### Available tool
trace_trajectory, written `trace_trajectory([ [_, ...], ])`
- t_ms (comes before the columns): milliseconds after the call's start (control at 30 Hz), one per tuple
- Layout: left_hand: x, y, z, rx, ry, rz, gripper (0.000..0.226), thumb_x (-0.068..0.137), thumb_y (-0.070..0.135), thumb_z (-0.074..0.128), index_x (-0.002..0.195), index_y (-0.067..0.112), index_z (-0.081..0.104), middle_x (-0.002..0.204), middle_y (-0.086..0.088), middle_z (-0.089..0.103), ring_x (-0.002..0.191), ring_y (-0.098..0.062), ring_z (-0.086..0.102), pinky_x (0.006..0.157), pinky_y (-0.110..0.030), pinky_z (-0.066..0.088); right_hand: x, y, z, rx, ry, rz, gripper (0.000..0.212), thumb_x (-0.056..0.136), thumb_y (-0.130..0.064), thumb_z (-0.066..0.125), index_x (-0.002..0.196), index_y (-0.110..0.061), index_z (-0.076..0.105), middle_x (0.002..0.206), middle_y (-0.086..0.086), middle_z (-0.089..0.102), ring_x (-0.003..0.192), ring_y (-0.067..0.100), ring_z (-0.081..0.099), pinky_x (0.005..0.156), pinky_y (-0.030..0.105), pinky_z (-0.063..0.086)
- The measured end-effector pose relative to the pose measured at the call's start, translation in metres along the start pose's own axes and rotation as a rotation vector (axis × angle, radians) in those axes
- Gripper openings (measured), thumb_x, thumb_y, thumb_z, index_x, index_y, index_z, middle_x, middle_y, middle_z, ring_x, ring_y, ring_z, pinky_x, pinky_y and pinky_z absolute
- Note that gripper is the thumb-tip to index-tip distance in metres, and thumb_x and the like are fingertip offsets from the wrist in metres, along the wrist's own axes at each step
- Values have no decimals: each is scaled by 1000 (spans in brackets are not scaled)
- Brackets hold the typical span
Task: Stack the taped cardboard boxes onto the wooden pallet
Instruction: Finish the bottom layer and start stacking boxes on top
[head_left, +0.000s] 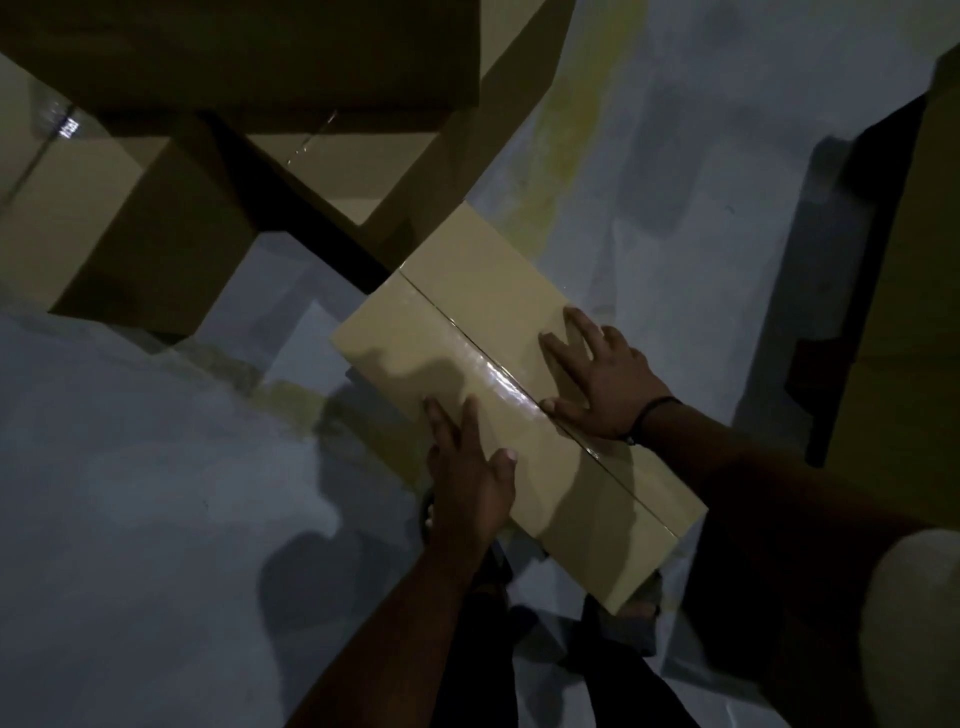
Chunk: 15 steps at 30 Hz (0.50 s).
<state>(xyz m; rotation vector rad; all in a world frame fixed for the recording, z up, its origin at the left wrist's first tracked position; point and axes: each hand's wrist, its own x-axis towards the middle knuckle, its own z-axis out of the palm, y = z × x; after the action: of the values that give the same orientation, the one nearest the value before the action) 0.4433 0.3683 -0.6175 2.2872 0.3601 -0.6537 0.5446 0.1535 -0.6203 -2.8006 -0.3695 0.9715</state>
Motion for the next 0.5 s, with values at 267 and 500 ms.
trace_trajectory([
  [267, -5, 25, -7, -22, -15, -5, 90, 94, 41, 68, 163, 30, 13, 166, 3, -28, 153, -39, 14, 106, -44, 42, -15, 1, -6, 17, 58, 24, 97, 83, -79, 49, 159, -38, 5, 166, -1, -18, 132, 42, 33, 99, 53, 45],
  [500, -22, 87, -53, 151, -69, 109, 100, 87, 51, 73, 163, 28, 13, 170, -1, -13, 153, -38, 16, 118, -54, 28, -85, -7, -54, 72, 111, 182, 95, 82, -80, 48, 158, -39, 9, 168, 0, -12, 133, 43, 32, 101, 52, 43],
])
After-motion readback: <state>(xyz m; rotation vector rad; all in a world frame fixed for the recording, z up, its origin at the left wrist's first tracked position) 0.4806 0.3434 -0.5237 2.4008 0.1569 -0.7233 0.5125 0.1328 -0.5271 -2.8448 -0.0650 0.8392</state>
